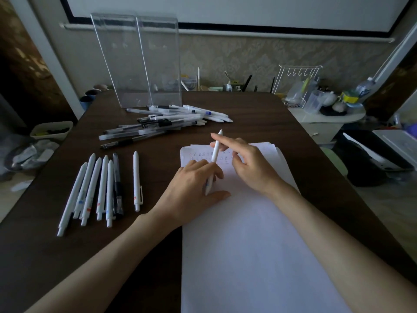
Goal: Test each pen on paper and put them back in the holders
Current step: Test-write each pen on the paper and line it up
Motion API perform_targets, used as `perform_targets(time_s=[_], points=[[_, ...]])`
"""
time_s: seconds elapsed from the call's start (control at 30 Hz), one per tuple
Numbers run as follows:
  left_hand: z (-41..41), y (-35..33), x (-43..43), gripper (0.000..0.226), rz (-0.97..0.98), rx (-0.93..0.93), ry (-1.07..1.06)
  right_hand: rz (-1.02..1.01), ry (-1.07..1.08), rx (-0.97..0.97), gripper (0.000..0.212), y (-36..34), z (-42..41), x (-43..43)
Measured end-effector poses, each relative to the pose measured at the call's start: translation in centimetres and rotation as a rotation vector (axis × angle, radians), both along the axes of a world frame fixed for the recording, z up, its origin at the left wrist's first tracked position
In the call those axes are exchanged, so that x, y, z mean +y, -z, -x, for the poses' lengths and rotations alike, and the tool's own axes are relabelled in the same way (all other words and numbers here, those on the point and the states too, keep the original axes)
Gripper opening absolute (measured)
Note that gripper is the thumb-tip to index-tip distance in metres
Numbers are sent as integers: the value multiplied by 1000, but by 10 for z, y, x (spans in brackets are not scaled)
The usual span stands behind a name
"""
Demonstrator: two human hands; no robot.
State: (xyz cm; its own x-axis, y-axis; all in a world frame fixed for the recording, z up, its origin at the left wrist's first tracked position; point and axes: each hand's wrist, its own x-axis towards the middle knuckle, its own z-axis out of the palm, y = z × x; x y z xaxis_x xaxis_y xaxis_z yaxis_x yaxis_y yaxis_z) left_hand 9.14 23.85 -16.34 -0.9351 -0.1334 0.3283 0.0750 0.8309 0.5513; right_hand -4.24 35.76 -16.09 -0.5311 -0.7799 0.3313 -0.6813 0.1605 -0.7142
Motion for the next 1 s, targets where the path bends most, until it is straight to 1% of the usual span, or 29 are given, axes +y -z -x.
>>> perform_targets(time_s=[0.03,0.1,0.2,0.27,0.37,0.53,0.6,0.73,0.87,1.0], points=[[-4,-1,-3,41,38,-11,-45,-22,-7,5,76,1,-1,0],[-17,-3,-13,39,124,-68,-187,-75,-13,2,78,3,-2,-1],[-44,-6,-28,39,298,-125,-418,-129,-17,64,67,4,-2,-6],[-59,-8,-32,44,331,-174,-538,-157,-22,154,60,3,-3,-12],[-68,-9,-31,52,353,-256,-631,-214,-42,253,55,1,-5,-30],[-64,-4,-32,55,342,-369,-622,-241,-15,317,46,-8,-1,-82],[-65,-2,-34,54,338,-352,-608,-254,19,365,40,-12,4,-106],[-68,-3,-35,52,350,-333,-618,-374,93,526,35,-16,15,-143],[-69,-3,-37,56,343,-334,-624,-455,171,606,31,-13,19,-156],[-70,-4,-36,58,334,-361,-634,-422,204,682,28,-9,19,-153]])
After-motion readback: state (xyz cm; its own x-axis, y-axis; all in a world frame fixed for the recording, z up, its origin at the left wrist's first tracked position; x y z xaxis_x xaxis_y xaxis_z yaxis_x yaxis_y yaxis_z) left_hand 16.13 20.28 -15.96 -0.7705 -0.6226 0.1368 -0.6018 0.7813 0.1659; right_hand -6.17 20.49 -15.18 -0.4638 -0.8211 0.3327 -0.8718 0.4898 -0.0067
